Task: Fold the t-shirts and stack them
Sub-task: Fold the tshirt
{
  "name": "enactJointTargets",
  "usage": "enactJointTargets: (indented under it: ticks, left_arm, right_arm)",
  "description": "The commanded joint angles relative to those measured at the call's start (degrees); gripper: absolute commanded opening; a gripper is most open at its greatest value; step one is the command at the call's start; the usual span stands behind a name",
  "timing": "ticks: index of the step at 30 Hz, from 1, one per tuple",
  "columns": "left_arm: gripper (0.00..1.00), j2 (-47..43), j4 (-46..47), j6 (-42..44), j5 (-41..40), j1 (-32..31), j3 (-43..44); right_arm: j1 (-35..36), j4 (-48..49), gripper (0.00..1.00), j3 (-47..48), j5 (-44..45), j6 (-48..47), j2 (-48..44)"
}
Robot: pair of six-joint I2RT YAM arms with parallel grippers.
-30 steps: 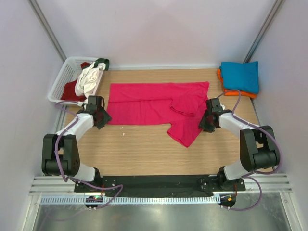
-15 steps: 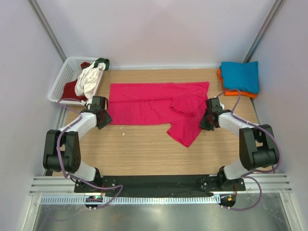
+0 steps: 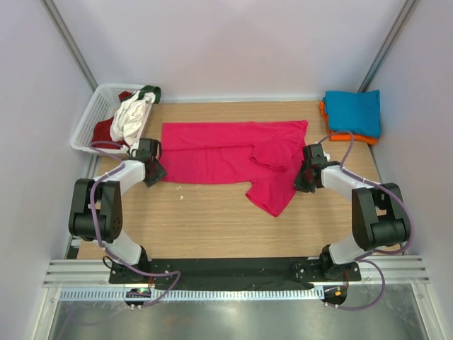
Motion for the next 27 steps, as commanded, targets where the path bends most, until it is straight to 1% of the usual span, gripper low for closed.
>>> enactJointTargets:
  ticks: [1, 8, 12, 15, 21, 24, 27]
  left_arm:
    - [0.43, -2.6, 2.1, -1.3, 0.0, -0.2, 1.9]
    - [0.46, -5.4, 1.4, -3.5, 0.2, -0.2, 1.4]
    - [0.47, -4.6, 1.4, -3.8, 0.0, -0.1, 2.0]
    - [0.46, -2.3, 1.1, -4.0, 0.0, -0.2, 2.6]
    - [0.41, -0.6, 0.4, -5.0, -2.2, -0.2, 1.5]
    - [0.38, -0.4, 0.3, -4.9, -3.3, -0.2, 1.1]
    - [0.31, 0.3, 0.3, -5.2, -3.5, -0.2, 0.8]
  right_arm:
    - [0.0, -1.4, 0.09, 1.6, 1.2, -0.1, 0.5]
    - [0.1, -1.5, 0.09, 2.4, 1.4, 0.2, 1.3]
    - [0.1, -1.7, 0.09, 2.8, 1.4, 0.0, 1.7]
    - [0.1, -1.6, 0.09, 2.9, 1.4, -0.2, 1.9]
    - [0.1, -1.9, 0.09, 3.6, 1.7, -0.2, 2.9]
    - [0.0, -1.8, 0.06, 4.0, 1.6, 0.4, 3.2]
    - [0.1, -1.5, 0.04, 4.4, 1.6, 0.7, 3.3]
